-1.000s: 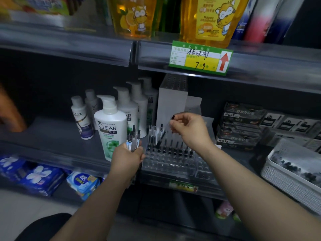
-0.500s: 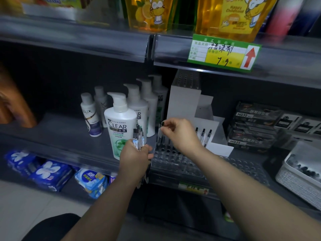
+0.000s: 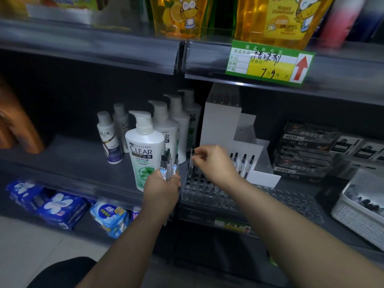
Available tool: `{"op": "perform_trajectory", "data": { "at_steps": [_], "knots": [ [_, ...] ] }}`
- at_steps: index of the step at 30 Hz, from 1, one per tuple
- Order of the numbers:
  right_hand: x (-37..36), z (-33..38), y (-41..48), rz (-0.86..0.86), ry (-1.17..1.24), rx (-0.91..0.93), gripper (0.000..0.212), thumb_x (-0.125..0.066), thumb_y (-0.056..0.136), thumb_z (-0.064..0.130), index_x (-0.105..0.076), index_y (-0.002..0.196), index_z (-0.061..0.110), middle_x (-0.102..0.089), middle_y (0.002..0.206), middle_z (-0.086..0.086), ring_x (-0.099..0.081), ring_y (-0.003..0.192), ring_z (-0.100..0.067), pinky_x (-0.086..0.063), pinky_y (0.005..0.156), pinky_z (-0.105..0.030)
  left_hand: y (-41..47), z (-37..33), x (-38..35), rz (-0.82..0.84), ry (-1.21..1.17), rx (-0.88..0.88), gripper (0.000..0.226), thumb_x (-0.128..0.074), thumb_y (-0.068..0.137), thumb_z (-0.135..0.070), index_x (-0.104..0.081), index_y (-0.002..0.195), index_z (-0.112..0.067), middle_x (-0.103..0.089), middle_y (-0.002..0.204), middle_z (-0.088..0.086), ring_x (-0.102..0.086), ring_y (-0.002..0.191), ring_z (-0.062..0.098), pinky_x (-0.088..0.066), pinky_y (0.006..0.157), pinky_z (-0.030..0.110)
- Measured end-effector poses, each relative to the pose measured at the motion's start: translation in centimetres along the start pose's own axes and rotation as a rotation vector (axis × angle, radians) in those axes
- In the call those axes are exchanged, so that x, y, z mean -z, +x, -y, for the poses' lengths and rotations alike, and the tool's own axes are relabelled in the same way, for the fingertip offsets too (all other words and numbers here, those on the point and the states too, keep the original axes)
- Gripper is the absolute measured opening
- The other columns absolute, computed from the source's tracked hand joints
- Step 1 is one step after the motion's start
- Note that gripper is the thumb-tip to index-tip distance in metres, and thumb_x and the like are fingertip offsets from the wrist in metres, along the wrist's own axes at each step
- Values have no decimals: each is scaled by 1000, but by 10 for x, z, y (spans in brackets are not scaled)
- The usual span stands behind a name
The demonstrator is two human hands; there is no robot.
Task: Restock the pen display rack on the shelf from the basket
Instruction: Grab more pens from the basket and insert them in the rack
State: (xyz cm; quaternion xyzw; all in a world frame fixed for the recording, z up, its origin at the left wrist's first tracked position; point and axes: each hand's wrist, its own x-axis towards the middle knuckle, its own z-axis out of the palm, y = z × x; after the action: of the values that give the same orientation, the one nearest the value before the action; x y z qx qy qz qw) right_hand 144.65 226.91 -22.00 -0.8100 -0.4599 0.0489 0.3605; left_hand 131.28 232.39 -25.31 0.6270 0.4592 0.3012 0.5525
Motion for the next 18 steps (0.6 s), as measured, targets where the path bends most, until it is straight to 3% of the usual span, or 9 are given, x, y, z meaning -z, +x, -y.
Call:
{"op": "perform_trajectory", "data": {
  "at_steps": [4, 7, 9, 11, 14, 18],
  "knots": [
    [5, -2, -2, 0, 36, -29, 20, -64, 89, 16, -70, 107, 10, -70, 88, -2, -65, 78, -14, -56, 78, -31, -4, -3, 2, 1, 42, -33, 15, -64, 91, -22, -64, 83, -9, -73, 86, 17, -68, 84, 34, -55, 79, 48],
    [14, -2, -7, 8, 102, -40, 19, -66, 88, 17, -70, 106, 10, -65, 81, 4, -58, 68, -6, -52, 69, -21, -5, -2, 0, 47, -9, -10, 9, -66, 90, -21, -67, 83, -15, -74, 85, 9, -69, 85, 29, -55, 84, 49],
    [20, 2, -13, 77, 234, -63, 18, -67, 88, 19, -70, 104, 11, -63, 78, 5, -52, 59, -1, -46, 58, -14, -7, -2, -1, 105, -73, 11, 7, -65, 91, -19, -69, 88, -14, -75, 82, 4, -70, 84, 24, -55, 87, 47],
    [24, 5, -18, 162, 311, -81, 19, -69, 87, 23, -70, 104, 14, -66, 82, 5, -53, 61, 1, -45, 59, -10, -11, -4, -3, 166, -134, 23, 6, -64, 91, -14, -69, 91, -11, -76, 84, 4, -71, 83, 18, -55, 87, 40],
    [28, 6, -21, 225, 347, -101, 10, -71, 84, 23, -71, 94, 19, -68, 85, 11, -60, 76, -1, -48, 71, -14, -17, -6, -7, 220, -163, 14, 7, -63, 92, -11, -68, 89, -14, -76, 84, 3, -72, 81, 14, -55, 86, 35],
    [32, 3, -24, 242, 391, -141, 3, -71, 85, 21, -70, 83, 19, -65, 74, 5, -53, 63, -12, -46, 57, -23, -19, -5, -8, 248, -130, 9, 4, -63, 92, -14, -67, 92, -16, -76, 81, -3, -73, 82, 12, -56, 86, 37]
  ]
}}
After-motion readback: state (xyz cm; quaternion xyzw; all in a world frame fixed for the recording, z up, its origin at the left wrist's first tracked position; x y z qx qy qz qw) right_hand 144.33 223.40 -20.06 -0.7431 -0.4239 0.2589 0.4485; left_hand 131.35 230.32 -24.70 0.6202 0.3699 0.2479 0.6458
